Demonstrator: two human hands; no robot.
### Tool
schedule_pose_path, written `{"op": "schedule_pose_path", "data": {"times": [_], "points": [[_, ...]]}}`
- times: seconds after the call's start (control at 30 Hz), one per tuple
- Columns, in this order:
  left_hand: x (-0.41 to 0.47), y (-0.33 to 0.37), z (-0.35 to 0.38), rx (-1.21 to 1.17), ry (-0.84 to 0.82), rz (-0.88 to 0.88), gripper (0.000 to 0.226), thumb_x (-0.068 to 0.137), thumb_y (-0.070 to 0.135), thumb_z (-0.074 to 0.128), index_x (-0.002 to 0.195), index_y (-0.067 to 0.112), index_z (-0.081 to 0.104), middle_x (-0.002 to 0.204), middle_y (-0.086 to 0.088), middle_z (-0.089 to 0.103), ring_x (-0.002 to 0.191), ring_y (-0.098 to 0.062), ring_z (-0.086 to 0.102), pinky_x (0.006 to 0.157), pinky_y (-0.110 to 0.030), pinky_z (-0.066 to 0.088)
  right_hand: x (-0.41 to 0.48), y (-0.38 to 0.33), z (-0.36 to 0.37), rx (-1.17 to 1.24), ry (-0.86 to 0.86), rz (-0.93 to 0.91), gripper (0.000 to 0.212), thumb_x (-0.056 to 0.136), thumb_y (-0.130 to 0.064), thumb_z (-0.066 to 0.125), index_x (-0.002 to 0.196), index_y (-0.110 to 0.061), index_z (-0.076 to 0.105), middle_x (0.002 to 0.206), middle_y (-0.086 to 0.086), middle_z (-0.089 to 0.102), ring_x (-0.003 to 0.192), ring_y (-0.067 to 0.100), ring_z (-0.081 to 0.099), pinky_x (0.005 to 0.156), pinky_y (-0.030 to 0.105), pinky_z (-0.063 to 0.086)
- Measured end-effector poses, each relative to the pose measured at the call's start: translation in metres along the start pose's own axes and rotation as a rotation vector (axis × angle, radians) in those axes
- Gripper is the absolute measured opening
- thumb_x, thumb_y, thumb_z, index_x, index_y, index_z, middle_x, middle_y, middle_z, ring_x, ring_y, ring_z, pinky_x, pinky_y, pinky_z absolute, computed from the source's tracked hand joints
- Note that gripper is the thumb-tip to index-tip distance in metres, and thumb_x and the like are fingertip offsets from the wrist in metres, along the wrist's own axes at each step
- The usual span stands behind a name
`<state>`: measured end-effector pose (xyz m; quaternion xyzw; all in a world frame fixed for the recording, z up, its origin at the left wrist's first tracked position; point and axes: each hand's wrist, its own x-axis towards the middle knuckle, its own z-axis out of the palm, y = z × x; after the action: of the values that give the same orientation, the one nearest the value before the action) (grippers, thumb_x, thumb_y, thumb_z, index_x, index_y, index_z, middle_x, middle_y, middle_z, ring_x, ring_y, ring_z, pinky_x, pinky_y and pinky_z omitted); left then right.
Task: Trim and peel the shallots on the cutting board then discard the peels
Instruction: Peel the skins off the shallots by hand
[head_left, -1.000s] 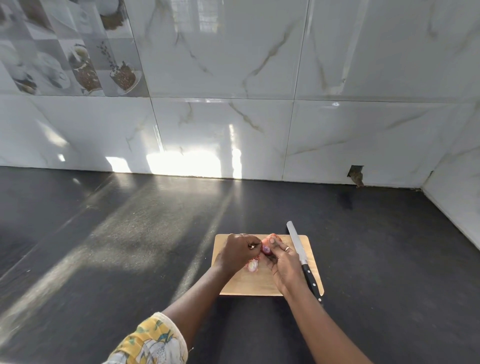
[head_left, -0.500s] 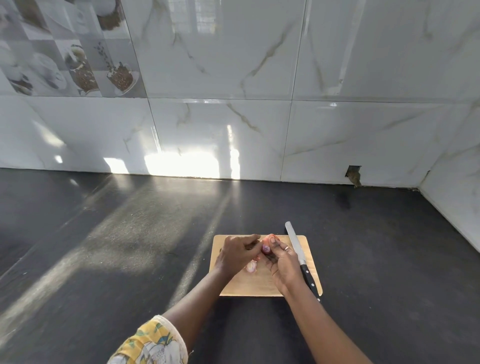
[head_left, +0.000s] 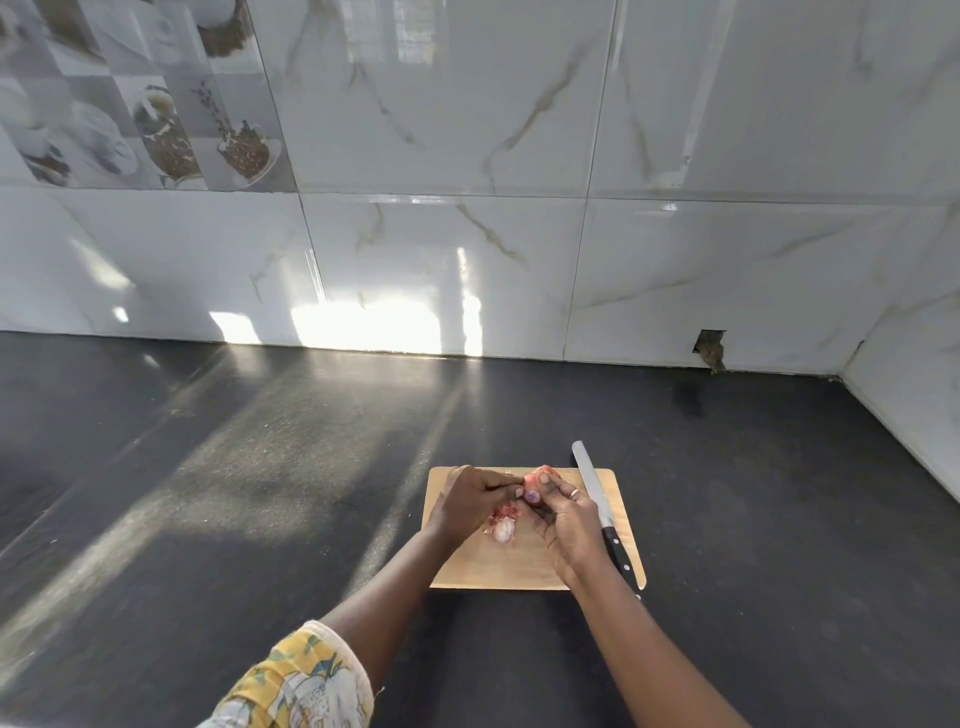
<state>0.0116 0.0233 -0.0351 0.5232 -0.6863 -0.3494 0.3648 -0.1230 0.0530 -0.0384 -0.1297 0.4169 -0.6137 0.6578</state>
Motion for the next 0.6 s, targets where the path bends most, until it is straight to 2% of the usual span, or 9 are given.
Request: {"op": "schedule_pose_path", "data": {"times": [0.03, 0.1, 0.23, 0.37, 0.47, 0.6], "points": [[0.000, -0.001, 0.000, -0.015, 0.004, -0.011, 0.016, 0.078, 0.012, 0.072, 0.095, 0.012, 0.074, 0.091, -0.004, 0.074, 0.074, 0.006, 0.063, 0.075, -0.018, 0.053, 0.000, 0.000, 0.000, -0.005, 0.001, -0.002, 0.032, 0.092, 0.005, 0.051, 0.124, 0.008, 0.052, 0.086, 0.017, 0.063, 0.079, 0.023, 0.061, 0.063, 0.031, 0.060], [-0.002, -0.001, 0.001, -0.035, 0.009, -0.023, 0.015, 0.078, 0.010, 0.071, 0.093, 0.012, 0.074, 0.090, -0.004, 0.074, 0.072, 0.008, 0.063, 0.076, -0.023, 0.054, 0.001, 0.000, 0.000, -0.013, 0.007, -0.005, 0.033, 0.092, 0.006, 0.051, 0.124, 0.008, 0.052, 0.085, 0.017, 0.063, 0.080, 0.024, 0.061, 0.061, 0.030, 0.060], [-0.003, 0.003, 0.002, 0.020, 0.009, 0.000, 0.014, 0.080, 0.010, 0.069, 0.093, 0.010, 0.075, 0.090, -0.004, 0.074, 0.066, 0.015, 0.058, 0.072, -0.014, 0.050, 0.002, 0.000, 0.000, -0.016, 0.015, -0.011, 0.029, 0.092, 0.006, 0.050, 0.121, 0.006, 0.054, 0.087, 0.017, 0.064, 0.080, 0.024, 0.063, 0.061, 0.030, 0.060], [-0.003, 0.008, 0.001, 0.121, 0.034, 0.030, 0.014, 0.081, 0.012, 0.068, 0.094, 0.009, 0.075, 0.089, -0.004, 0.074, 0.072, 0.000, 0.063, 0.063, -0.003, 0.044, 0.002, 0.000, 0.000, -0.055, 0.021, -0.009, 0.028, 0.092, 0.009, 0.049, 0.119, 0.004, 0.055, 0.096, 0.020, 0.064, 0.082, 0.025, 0.063, 0.059, 0.030, 0.060], [-0.004, 0.011, 0.003, 0.213, 0.081, 0.065, 0.013, 0.080, 0.013, 0.067, 0.089, 0.009, 0.076, 0.085, -0.005, 0.075, 0.072, -0.008, 0.066, 0.063, -0.001, 0.041, 0.004, 0.000, -0.002, -0.077, 0.022, -0.005, 0.029, 0.092, 0.009, 0.048, 0.120, 0.005, 0.056, 0.089, 0.017, 0.064, 0.079, 0.022, 0.063, 0.065, 0.032, 0.061], [-0.004, 0.010, 0.008, 0.355, 0.115, 0.113, 0.013, 0.079, 0.015, 0.063, 0.083, 0.009, 0.075, 0.080, -0.006, 0.074, 0.074, -0.018, 0.067, 0.069, -0.015, 0.043, 0.006, 0.002, -0.001, -0.108, 0.012, -0.013, 0.031, 0.093, 0.003, 0.051, 0.124, 0.008, 0.051, 0.075, 0.011, 0.061, 0.072, 0.018, 0.061, 0.066, 0.032, 0.060]]}}
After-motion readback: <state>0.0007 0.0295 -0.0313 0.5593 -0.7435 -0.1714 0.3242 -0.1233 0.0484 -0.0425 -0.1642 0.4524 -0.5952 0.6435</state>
